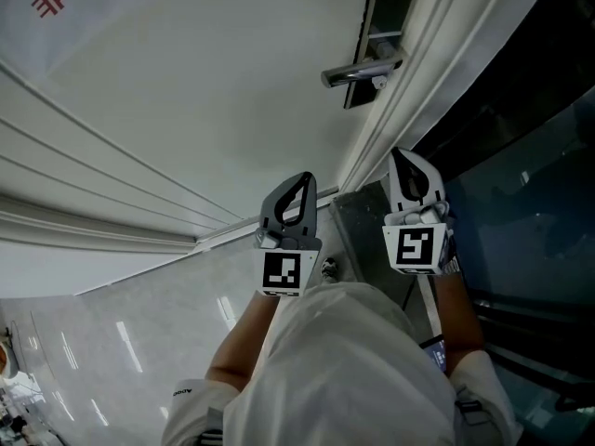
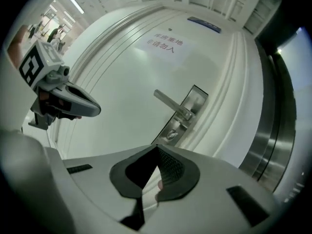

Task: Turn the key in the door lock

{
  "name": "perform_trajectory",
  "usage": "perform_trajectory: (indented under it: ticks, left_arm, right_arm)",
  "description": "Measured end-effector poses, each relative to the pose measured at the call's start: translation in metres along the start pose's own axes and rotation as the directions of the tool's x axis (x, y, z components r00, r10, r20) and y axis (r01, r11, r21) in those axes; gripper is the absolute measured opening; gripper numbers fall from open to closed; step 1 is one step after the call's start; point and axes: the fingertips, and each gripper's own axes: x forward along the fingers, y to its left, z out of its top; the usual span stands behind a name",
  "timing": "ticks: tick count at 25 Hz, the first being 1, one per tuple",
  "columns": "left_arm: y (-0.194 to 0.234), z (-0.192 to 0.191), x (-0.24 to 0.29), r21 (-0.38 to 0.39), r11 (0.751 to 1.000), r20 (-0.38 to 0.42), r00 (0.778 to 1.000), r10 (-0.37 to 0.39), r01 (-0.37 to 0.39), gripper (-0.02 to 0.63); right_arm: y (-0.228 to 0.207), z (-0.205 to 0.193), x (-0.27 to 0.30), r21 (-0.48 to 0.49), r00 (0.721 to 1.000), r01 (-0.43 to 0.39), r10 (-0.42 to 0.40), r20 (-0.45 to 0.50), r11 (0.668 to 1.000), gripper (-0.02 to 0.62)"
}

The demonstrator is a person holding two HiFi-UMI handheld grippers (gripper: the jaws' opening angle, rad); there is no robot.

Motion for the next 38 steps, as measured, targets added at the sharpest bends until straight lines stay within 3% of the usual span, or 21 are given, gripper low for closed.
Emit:
perform_trajectory:
  ticks: [9,11,15,21,25,32,38]
  left_arm:
    - [-0.008,0.010,0.023,0.017,1.000,0.016,1.000,-0.012,0.012,0.008]
    - [-0.009,0.011,0.026,0.031,0.999,0.021,1.000,-0.014,0.013,0.009]
    - [-0.005,0.014,0.029,0.035,0.999,0.027,1.000,-0.006,0.005,0.008]
    - [0.002,0.006,0.028,0.005,1.000,0.003,1.000,0.018,-0.018,0.008]
    - [0.004,0.001,0.029,-0.001,1.000,-0.011,1.000,0.021,-0.021,0.008]
    - [0.006,0.001,0.030,-0.007,1.000,-0.016,1.000,0.023,-0.023,0.008]
    - [0.006,0.003,0.030,0.006,1.000,-0.006,1.000,0.019,-0.019,0.008]
  right_arm:
    - [-0.032,0.017,0.036,-0.309,1.000,0.007,-0.015,-0.023,0.951,-0.011]
    - [-0.032,0.016,0.046,-0.357,0.999,-0.012,-0.003,-0.040,0.934,0.049]
    - [-0.031,0.014,0.067,-0.464,0.998,-0.028,-0.006,-0.070,0.885,0.127]
    - [-0.023,0.012,0.090,-0.585,0.994,-0.052,-0.012,-0.105,0.810,0.133]
    - [-0.029,0.004,0.106,-0.669,0.990,-0.049,-0.051,-0.129,0.741,0.133]
    - [-0.032,0.002,0.115,-0.739,0.991,-0.023,-0.080,-0.104,0.673,0.132]
    - [-0.034,0.002,0.120,-0.726,0.990,-0.007,-0.096,-0.100,0.687,0.130]
